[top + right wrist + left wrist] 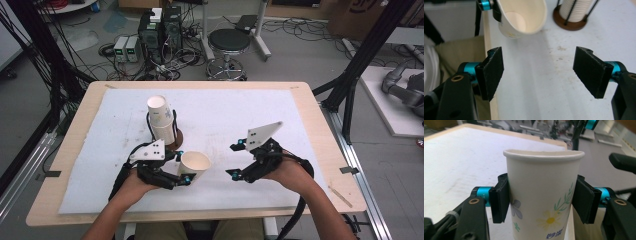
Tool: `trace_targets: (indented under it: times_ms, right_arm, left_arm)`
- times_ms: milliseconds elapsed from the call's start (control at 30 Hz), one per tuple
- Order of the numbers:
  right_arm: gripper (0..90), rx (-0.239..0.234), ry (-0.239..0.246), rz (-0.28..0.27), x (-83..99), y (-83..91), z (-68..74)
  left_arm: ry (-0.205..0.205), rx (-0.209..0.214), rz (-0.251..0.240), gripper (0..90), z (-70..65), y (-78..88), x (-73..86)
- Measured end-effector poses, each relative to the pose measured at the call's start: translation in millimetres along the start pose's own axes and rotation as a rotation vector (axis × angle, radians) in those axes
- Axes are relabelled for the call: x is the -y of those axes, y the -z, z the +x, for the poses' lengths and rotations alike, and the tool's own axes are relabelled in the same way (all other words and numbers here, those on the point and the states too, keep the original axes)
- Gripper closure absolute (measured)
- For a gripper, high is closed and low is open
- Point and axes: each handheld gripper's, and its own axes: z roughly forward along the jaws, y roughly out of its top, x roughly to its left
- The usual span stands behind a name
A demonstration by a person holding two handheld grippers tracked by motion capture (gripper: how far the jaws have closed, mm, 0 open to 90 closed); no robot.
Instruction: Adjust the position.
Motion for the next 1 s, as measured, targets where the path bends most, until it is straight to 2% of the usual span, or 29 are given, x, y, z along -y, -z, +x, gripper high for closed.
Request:
trace_targets:
  times_ms: [200, 333, 467, 600, 833, 1000]
  right_arm:
    - [25.1, 0.099, -0.128, -0.152, 35.8, 12.0, -6.8]
    - [25.2, 0.182, -0.184, -0.194, 57.9, 16.1, -8.5]
    - [25.3, 0.241, -0.219, -0.238, 77.0, 17.2, -6.8]
    - [25.3, 0.29, -0.256, -0.262, 92.9, 17.0, -4.2]
    - [25.3, 0.37, -0.31, -0.298, 110.9, 17.5, -1.8]
    - [25.3, 0.395, -0.311, -0.285, 115.5, 16.1, -0.5]
  left_arm:
    - [0.015, -0.086, -0.1, 35.5, 5.3, 20.9, 14.8]
    - [0.007, -0.118, -0.151, 35.5, 5.8, 32.3, 23.9]
    - [-0.015, -0.149, -0.174, 35.5, 6.8, 40.7, 33.6]
    - [-0.027, -0.169, -0.183, 35.0, 8.0, 47.0, 40.9]
    - [-0.02, -0.212, -0.21, 34.5, 9.3, 55.9, 50.1]
    - [-0.012, -0.239, -0.227, 34.1, 9.1, 61.1, 57.4]
